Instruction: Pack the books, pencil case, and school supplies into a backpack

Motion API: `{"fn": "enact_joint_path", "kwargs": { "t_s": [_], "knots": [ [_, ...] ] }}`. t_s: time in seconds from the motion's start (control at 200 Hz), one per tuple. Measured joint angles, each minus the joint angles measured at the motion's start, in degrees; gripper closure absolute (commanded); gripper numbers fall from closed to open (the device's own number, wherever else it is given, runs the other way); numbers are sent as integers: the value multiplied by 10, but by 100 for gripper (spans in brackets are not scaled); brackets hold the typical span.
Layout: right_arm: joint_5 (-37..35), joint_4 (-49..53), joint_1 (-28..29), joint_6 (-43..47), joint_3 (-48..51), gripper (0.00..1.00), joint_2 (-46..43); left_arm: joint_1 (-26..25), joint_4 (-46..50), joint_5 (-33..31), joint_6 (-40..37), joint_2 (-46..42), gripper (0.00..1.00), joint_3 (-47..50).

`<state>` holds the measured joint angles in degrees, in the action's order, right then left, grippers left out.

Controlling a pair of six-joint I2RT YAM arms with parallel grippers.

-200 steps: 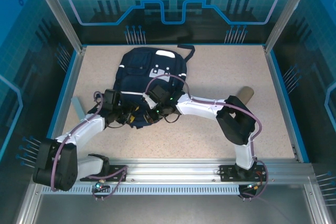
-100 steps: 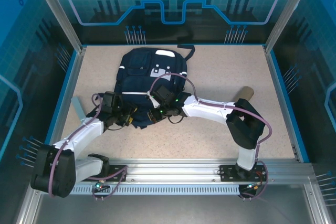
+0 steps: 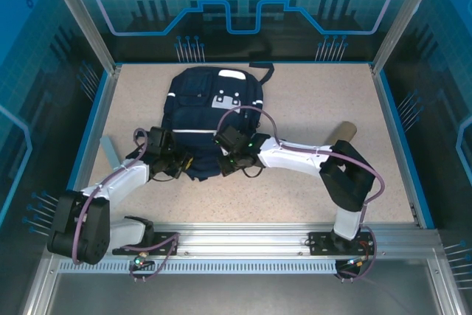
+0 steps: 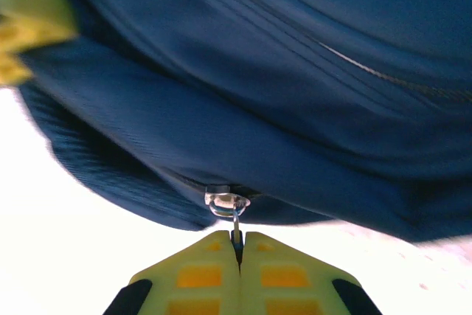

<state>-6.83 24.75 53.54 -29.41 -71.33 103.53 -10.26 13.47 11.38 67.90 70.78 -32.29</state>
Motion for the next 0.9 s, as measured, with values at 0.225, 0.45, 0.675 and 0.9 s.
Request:
{"fn": "enact_joint_path", "kwargs": {
  "t_s": [0.225, 0.45, 0.675, 0.9],
  "knots": [
    [-64, 39, -77, -6, 31, 100, -29, 0, 49, -6, -47, -34, 100, -10],
    [-62, 57, -150, 15, 17, 100, -23, 0, 126, -2, -97, -82, 100, -16],
    [-35, 84, -200, 23, -37, 100, 10, 0, 171, 26, -145, -98, 100, -33],
    [-13, 114, -216, -5, -57, 100, 27, 0, 198, 43, -203, -98, 100, -56]
  ]
}}
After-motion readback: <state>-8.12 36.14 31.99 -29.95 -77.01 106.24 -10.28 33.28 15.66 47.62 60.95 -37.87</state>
